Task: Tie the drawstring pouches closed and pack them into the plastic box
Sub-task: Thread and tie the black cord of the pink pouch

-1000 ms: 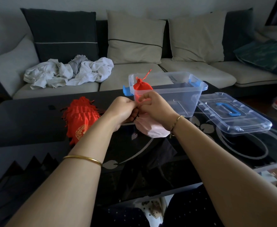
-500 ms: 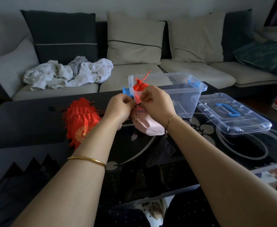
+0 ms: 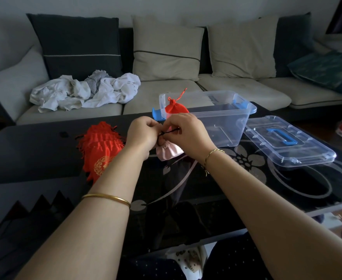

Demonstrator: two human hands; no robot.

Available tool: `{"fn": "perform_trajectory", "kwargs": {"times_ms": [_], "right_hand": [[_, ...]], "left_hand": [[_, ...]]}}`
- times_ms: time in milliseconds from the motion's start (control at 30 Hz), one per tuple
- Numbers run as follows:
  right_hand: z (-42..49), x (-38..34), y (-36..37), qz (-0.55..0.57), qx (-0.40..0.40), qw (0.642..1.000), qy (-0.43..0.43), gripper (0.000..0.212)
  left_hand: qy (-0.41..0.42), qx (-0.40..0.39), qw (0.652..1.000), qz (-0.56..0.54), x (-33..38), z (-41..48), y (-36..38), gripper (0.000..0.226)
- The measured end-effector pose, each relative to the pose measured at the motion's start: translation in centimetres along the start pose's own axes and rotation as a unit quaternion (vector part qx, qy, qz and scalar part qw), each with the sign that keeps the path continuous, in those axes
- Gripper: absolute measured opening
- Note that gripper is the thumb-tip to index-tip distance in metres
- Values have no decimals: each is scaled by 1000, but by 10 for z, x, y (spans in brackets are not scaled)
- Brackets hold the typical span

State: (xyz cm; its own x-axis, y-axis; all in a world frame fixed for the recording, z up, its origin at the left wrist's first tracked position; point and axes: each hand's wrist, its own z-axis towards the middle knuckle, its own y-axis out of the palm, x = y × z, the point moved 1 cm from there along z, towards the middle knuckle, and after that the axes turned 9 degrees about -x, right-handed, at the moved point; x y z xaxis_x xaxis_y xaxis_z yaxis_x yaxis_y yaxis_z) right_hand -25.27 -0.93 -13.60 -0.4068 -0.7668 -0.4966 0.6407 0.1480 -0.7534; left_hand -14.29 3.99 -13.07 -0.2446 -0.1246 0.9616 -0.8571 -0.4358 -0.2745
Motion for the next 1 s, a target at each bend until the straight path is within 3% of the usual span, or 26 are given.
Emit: {"fn": "perform_trajectory", "kwargs": {"times_ms": [267,500,600,767,900,1000], "right_hand": [[2,-4,2,-37,3,999,11,12],[-2,4,2,70,-37,991,106,17],[-1,14,3,143,-14,977,159,21],[2,18,2,197,5,961,194,28],[0,16,-1,252,22,945,209,16],[-2,15,-1,294,33,930,218,8]], "left_hand": [[11,17,999,39,2,-3,-4,16],[-16,5,1000,-11,16,-6,-8,23],[45,25,996,69,25,-11,-16,21],[116,-39,967,225,28,-19,-4,29],[143,5,938,314,25,-16,2,11],[155,23,924,350,23,-14,4,13]]}}
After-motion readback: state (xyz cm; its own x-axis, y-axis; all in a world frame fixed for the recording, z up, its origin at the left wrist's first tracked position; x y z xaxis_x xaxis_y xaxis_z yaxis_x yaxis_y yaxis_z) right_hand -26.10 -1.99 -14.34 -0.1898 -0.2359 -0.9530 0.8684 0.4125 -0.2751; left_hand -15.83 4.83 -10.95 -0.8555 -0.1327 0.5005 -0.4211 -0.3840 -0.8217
